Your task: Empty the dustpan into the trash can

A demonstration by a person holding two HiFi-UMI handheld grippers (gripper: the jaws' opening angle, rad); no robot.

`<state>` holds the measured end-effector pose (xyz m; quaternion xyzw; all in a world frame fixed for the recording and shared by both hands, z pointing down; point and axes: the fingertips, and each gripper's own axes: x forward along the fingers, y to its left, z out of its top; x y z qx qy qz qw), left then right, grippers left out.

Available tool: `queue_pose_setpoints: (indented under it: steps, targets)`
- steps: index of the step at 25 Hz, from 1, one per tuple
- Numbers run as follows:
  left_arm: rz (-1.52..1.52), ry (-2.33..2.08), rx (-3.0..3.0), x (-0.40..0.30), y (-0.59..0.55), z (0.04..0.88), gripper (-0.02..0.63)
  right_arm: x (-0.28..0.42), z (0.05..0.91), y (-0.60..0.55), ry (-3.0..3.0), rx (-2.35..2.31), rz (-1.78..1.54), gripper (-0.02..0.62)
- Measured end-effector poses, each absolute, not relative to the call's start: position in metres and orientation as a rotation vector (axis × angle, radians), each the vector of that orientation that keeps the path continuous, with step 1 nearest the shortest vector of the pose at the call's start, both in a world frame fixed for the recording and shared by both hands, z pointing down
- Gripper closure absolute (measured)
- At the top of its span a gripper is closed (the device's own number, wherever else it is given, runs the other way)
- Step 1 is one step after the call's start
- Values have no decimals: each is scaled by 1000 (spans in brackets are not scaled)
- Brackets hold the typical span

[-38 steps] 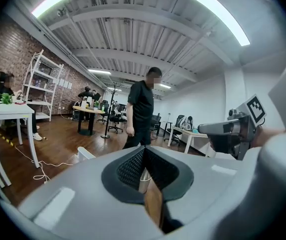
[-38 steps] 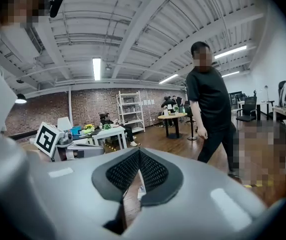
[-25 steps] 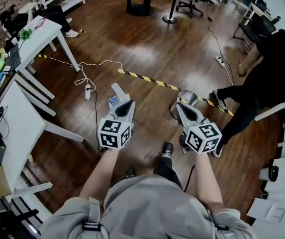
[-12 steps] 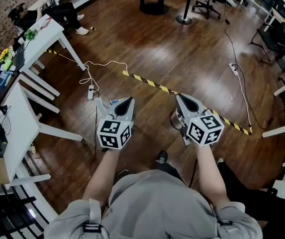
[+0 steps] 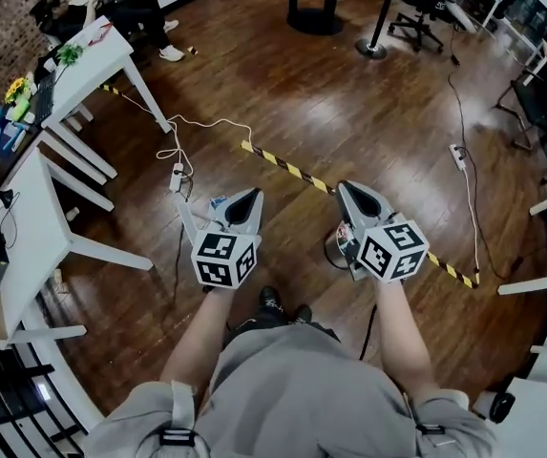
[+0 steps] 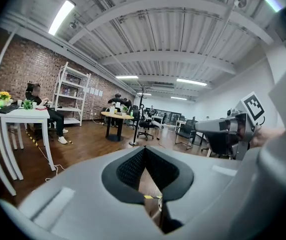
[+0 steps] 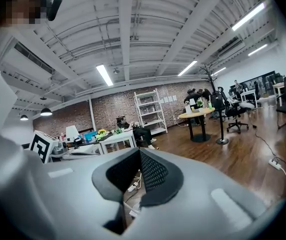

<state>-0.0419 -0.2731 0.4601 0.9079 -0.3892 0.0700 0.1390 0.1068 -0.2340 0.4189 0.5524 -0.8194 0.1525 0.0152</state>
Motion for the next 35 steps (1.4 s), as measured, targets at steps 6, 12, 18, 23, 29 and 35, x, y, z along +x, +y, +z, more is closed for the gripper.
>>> queue_pose_setpoints:
  steps: [6, 12, 18, 23, 29, 35]
  targets:
    - [123, -1131, 2620, -48, -308, 453, 601, 98, 403, -262, -2538, 1693, 376, 595]
    - [121, -1175, 2585, -57, -321, 460, 601, 99, 400, -282, -2542, 1711, 296, 595]
    - [128, -1263, 2539, -62, -327, 459, 601, 92, 398, -298, -2600, 1599, 286, 595]
    - [192, -1341, 2491, -54, -330, 485, 601, 94, 403, -304, -2631, 1528, 292, 595]
    - [276, -1558, 2208, -81, -342, 566, 565, 83, 423, -321, -2661, 1365, 358, 595]
    - [333, -1853, 1795, -154, -336, 648, 458, 65, 451, -336, -2670, 1196, 404, 595]
